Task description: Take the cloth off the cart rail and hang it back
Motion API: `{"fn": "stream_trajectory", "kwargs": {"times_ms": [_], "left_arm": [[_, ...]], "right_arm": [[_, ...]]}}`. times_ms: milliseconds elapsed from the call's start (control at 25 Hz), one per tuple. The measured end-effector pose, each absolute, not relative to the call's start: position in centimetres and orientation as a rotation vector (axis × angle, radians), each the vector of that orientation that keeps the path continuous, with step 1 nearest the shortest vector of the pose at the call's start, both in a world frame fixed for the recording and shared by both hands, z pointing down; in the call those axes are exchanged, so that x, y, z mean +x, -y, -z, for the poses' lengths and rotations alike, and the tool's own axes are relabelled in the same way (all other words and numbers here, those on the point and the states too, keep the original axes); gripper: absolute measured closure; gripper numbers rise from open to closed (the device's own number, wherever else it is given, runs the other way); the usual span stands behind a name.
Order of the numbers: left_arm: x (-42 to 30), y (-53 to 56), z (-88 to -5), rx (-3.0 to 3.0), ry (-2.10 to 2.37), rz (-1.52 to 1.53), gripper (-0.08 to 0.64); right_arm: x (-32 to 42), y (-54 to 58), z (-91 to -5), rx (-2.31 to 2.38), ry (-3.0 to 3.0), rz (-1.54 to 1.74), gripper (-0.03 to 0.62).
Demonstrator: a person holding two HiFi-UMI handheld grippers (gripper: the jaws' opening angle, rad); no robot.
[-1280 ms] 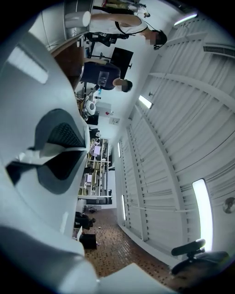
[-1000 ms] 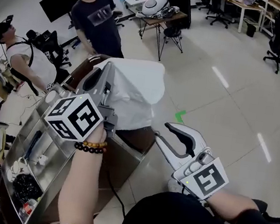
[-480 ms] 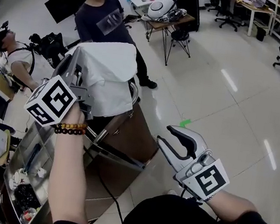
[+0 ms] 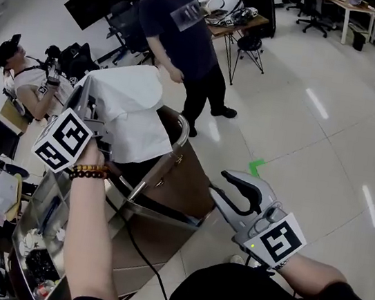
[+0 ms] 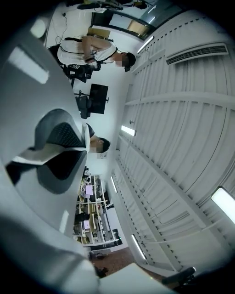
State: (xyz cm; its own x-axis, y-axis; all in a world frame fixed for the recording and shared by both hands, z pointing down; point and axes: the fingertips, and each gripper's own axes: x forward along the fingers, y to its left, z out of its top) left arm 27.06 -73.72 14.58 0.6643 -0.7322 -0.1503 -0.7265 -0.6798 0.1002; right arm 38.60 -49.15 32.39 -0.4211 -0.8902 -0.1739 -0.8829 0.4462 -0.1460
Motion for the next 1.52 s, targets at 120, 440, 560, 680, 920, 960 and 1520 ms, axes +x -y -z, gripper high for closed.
{"fn": "stream_trajectory", "kwargs": {"times_ms": [120,440,560,680,920,960,1520], "left_arm": [[26.3,74.2,-13.9,2.832,1.272,0.295,0.549],[26.1,73.9,-17.8,2.792,1.257,0.233,0.549],[26.9,72.6,-20.7,2.762,1.182,0.222,0.550],[27.8,71.2,-23.3,2.714,1.087,0.221,0.549],[29.1,66.3,-26.5,2.631,0.879,0.254,0.549],[29.2,65.5,-27.0,2.611,0.843,0.270,0.549],[25.6,60.6,-42.9,2.431,0.898,0.124,0.548]], "right_arm": [[38.7,49.3,-32.5,-1.539,-2.471,0.051,0.471],[38.4,48.7,-33.1,-1.534,-2.473,0.072,0.472],[38.2,48.2,-33.4,-1.533,-2.477,0.072,0.471],[37.7,47.8,-33.2,-1.532,-2.487,0.063,0.472],[36.3,46.7,-33.1,-1.532,-2.507,0.059,0.472],[36.0,46.6,-33.2,-1.533,-2.510,0.058,0.471],[32.9,45.0,-32.0,-1.477,-2.528,-0.249,0.471]]}}
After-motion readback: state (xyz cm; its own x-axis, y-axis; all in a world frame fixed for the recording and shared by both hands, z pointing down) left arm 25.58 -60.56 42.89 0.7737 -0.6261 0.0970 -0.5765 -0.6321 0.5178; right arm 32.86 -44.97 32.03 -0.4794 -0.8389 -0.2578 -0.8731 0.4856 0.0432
